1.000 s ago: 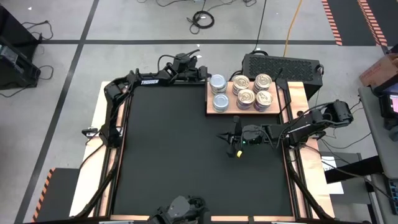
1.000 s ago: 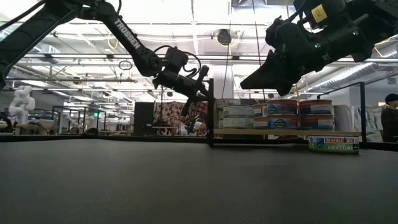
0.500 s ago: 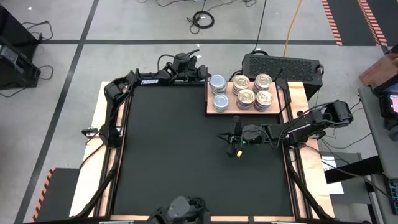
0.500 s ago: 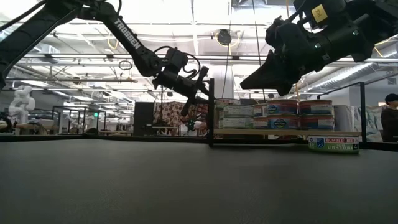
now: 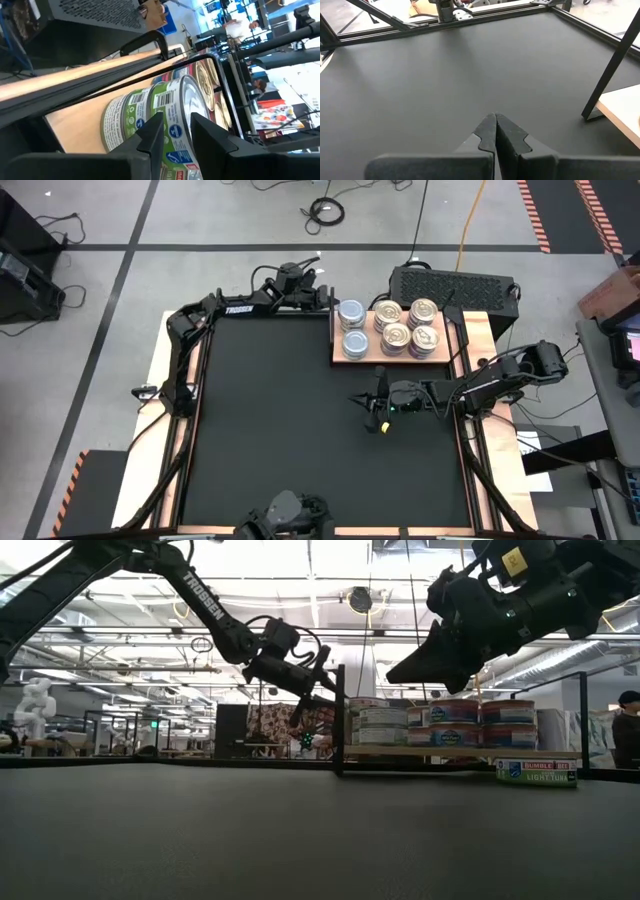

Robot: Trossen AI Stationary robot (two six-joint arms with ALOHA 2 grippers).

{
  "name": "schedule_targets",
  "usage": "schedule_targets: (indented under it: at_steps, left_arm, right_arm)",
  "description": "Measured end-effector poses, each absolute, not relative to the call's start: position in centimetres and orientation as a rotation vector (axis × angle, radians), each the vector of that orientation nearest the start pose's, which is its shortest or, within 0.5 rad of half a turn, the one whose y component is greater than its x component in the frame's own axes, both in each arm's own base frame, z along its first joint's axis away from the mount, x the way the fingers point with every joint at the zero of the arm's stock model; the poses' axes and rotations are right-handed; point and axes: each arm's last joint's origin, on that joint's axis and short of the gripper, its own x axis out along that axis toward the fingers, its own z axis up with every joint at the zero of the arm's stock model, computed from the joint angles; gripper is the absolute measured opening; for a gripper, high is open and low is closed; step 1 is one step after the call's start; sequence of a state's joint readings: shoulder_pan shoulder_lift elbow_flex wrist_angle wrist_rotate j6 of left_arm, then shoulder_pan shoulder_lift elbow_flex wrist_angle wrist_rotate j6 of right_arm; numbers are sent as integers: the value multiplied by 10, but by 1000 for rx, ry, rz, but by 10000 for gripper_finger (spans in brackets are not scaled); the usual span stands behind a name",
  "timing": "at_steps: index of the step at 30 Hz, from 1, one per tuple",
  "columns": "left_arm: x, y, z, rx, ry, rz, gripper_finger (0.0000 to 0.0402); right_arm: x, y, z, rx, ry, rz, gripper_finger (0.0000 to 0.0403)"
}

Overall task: Stack canned seafood by type on shelf
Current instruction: Stack the green tuna can on top of the other green tuna can on the shelf

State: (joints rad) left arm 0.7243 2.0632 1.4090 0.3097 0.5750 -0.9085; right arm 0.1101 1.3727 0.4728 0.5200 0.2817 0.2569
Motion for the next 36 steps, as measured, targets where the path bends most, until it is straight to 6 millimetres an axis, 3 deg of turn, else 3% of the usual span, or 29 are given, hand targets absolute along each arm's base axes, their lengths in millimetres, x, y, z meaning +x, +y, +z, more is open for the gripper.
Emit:
schedule_targets:
  at_steps: [19,33,36]
  left_arm:
    - [347,295,198,-1027,323,158,100]
    - [336,290,182,-913,517,211,100]
    - [328,285,187,-842,593,274,99]
  right_arm:
    - [255,20,172,171,350,-215,0]
    - [255,20,172,171,350,-215,0]
    - [255,20,172,171,349,-215,0]
